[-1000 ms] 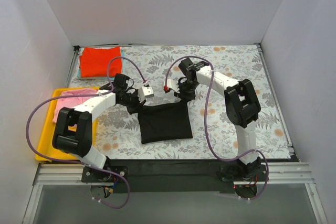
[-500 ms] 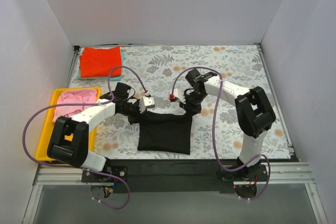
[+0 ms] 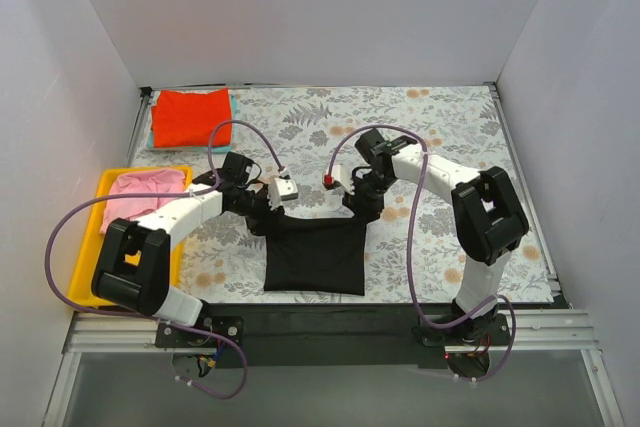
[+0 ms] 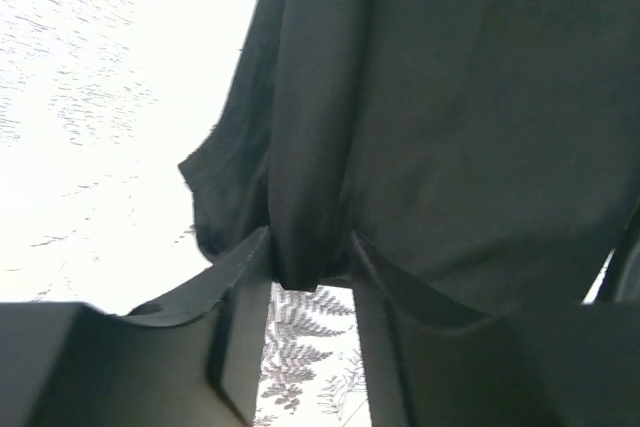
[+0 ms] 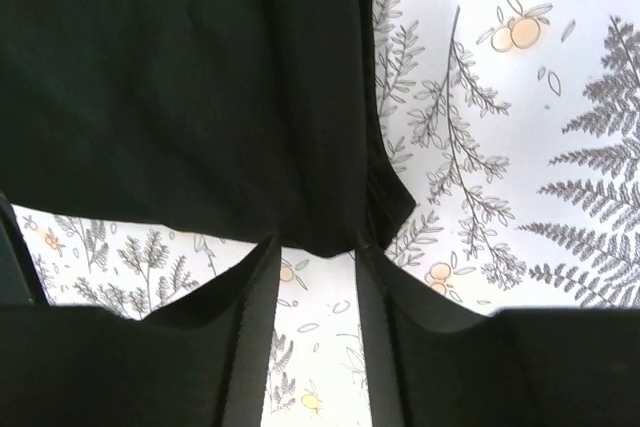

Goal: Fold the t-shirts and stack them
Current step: Fold the tshirt

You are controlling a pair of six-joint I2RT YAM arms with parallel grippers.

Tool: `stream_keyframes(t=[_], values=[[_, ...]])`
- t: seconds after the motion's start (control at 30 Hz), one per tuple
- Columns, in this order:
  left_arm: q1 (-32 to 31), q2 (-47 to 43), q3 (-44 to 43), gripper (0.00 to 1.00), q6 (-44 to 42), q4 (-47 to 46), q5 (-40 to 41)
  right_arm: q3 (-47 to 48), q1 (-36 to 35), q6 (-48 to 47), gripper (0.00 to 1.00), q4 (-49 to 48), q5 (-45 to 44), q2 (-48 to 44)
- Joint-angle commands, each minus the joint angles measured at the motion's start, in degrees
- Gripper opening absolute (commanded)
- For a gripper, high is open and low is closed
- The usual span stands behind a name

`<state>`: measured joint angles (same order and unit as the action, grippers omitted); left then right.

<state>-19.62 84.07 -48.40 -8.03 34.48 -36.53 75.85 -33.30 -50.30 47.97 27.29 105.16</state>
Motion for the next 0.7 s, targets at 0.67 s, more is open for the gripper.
stream_keyframes(t=[0.67], values=[[-0.2, 7.9, -9.8, 0.48, 2.0, 2.8, -6.4, 8.7, 4.1, 8.3, 0.47, 2.1, 6.3, 5.7]])
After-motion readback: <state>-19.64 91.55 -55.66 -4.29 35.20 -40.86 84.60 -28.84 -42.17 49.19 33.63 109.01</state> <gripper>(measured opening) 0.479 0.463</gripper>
